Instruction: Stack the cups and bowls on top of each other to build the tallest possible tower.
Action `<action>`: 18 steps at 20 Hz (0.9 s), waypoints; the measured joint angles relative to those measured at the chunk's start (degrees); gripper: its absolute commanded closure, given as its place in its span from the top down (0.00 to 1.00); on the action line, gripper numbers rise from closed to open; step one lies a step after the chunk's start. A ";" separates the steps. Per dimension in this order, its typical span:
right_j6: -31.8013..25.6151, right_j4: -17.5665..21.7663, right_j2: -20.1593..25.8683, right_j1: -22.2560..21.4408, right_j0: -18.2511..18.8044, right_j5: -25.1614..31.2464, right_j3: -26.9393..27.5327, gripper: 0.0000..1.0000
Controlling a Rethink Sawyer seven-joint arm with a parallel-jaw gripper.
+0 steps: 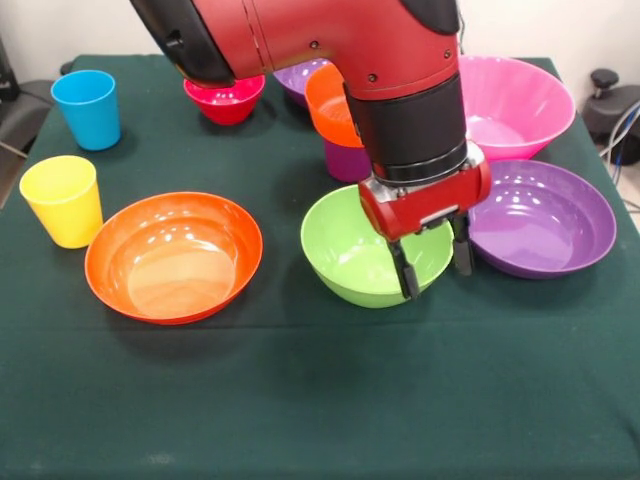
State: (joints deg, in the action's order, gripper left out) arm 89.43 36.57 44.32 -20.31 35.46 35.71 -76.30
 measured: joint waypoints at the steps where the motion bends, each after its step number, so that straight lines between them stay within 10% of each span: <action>1: 0.00 0.04 0.07 0.00 0.01 0.00 0.57 1.00; 18: -1.59 0.65 0.82 -0.23 -0.04 5.16 9.08 1.00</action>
State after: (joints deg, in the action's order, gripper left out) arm 87.84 37.23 45.14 -20.54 35.42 40.88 -67.23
